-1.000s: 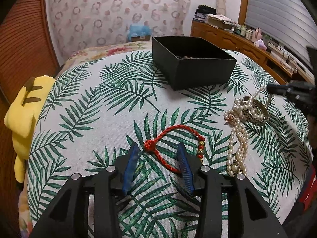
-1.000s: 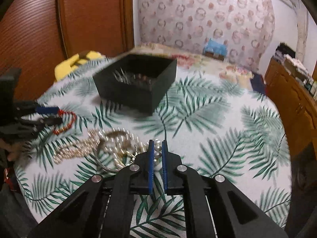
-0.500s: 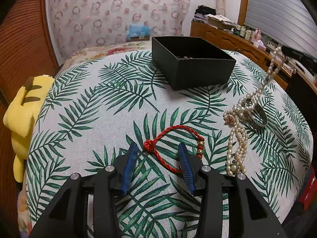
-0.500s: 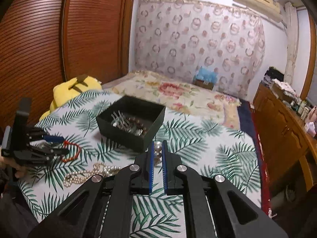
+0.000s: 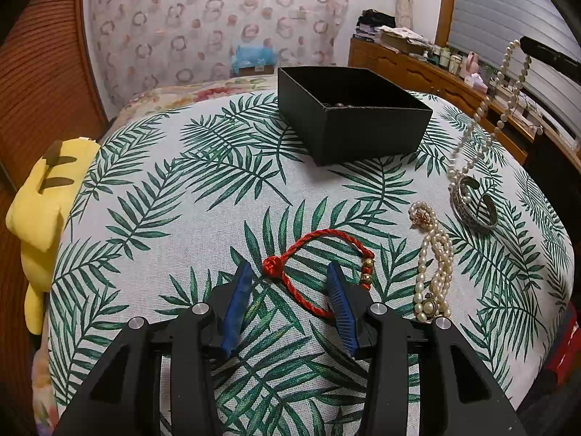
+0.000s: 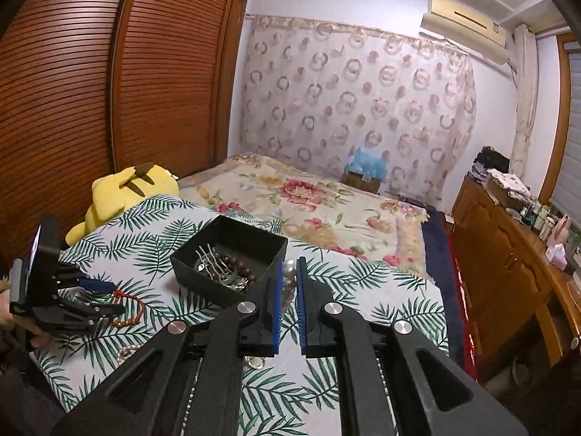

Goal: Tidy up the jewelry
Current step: 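Grasp the red string bracelet with the left gripper while the right lifts the pearl necklace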

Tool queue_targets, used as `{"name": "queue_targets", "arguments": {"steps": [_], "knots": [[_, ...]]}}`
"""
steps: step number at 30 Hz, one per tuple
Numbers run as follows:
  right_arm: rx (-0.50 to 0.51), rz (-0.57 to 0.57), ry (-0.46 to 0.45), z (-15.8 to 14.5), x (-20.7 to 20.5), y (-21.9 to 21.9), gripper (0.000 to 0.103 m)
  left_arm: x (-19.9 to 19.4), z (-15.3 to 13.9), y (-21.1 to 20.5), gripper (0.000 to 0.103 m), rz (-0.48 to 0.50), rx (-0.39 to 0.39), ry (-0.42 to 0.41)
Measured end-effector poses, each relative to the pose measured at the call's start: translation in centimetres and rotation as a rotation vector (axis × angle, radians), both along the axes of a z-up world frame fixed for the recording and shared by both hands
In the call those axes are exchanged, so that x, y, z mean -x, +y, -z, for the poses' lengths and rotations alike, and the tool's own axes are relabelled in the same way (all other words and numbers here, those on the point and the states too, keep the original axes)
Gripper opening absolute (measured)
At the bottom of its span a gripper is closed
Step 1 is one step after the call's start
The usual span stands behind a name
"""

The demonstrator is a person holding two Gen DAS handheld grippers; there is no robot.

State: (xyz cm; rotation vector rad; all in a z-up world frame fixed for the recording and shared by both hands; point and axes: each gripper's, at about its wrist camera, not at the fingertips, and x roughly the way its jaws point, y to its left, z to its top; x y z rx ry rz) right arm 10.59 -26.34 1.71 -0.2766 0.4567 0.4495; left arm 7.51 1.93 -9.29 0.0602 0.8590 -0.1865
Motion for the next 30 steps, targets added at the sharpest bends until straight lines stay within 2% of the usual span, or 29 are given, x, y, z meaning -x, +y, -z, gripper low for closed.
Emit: {"name": "queue_targets", "arguments": {"steps": [6, 10, 21, 22, 25, 26, 30], "knots": [[0.003, 0.021, -0.018, -0.6, -0.4, -0.3, 0.008, 0.0, 0.0, -0.4, 0.043, 0.001, -0.01, -0.001], [-0.003, 0.028, -0.031, -1.3, -0.5, -0.5, 0.008, 0.4, -0.4, 0.2, 0.043, -0.016, 0.03, -0.014], [-0.013, 0.021, -0.067, -3.7, -0.5, -0.3, 0.008, -0.5, -0.1, 1.4, 0.042, -0.019, 0.013, 0.005], [-0.016, 0.018, -0.069, -3.9, -0.6, -0.2, 0.008, -0.5, -0.1, 1.3, 0.04, -0.015, 0.012, 0.004], [-0.019, 0.011, -0.075, -4.6, -0.7, 0.0, 0.008, -0.8, -0.1, 1.2, 0.017, -0.008, 0.02, 0.002], [-0.019, 0.009, -0.077, -4.8, -0.8, 0.1, 0.008, -0.9, -0.1, 1.2, 0.007, -0.006, 0.023, 0.006], [-0.024, 0.001, -0.078, -5.6, -1.2, 0.4, 0.008, -1.1, -0.8, 1.0, 0.007, 0.005, 0.038, -0.014]]}}
